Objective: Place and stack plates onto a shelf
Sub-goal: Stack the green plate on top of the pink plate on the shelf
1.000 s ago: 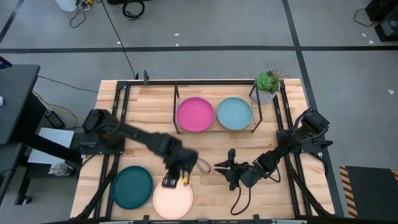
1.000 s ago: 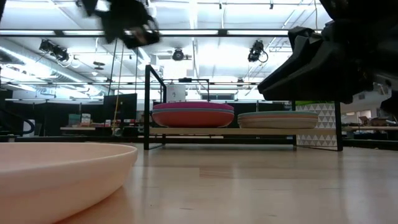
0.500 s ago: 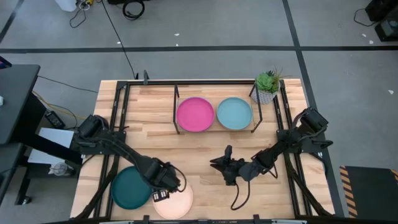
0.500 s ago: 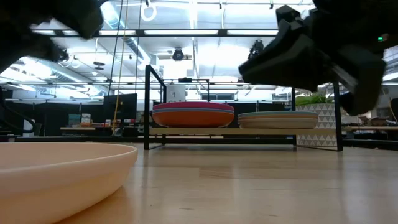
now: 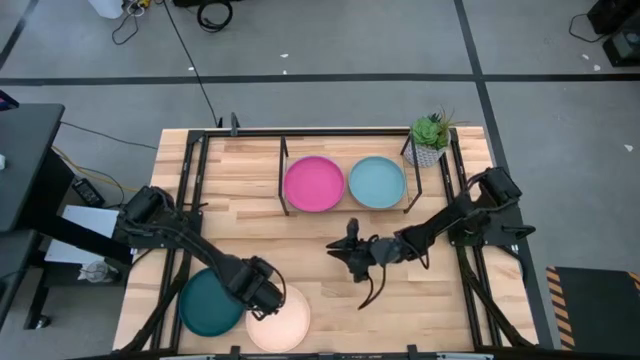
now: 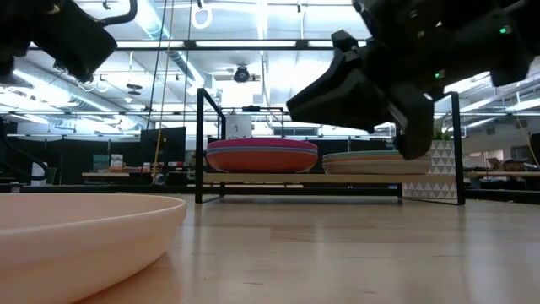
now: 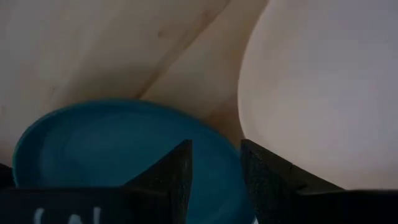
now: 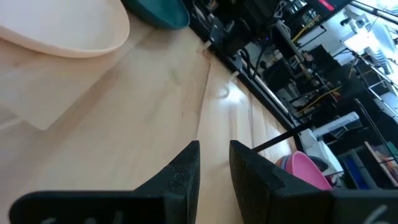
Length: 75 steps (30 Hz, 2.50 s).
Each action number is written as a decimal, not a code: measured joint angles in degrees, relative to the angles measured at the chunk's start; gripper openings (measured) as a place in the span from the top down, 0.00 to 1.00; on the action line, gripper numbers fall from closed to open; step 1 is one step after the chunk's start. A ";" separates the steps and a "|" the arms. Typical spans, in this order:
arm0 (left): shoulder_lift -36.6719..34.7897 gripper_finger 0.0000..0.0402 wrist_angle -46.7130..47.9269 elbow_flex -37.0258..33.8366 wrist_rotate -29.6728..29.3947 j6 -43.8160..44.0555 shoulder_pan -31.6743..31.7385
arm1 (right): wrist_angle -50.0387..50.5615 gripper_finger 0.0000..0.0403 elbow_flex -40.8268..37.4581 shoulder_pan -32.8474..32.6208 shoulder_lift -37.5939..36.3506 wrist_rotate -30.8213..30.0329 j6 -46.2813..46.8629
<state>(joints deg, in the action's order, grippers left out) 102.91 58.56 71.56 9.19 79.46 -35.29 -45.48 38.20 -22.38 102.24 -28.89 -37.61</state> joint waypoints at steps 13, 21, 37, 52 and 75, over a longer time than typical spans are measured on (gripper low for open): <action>1.03 0.65 -3.52 -4.76 -1.31 5.86 -0.75 | -2.56 0.77 0.00 2.33 0.00 5.05 -1.19; 0.92 0.65 -3.65 -6.55 -1.55 6.01 -0.52 | -2.88 0.77 0.00 2.33 0.00 5.19 -1.42; 0.85 0.94 -5.51 -6.85 -1.73 3.25 0.81 | -2.78 0.77 0.00 2.26 0.00 6.30 -0.32; 0.31 0.97 -4.54 -1.98 -3.39 -11.75 2.34 | -2.78 0.77 0.00 2.26 0.00 6.54 -0.06; 0.20 0.97 3.33 14.92 -13.93 -49.51 5.28 | 3.03 0.77 0.00 -3.65 0.00 0.71 12.87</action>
<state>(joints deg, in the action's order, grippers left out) 103.11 61.89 86.48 -4.74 29.96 -30.02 -42.44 38.20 -26.04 102.24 -28.18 -24.74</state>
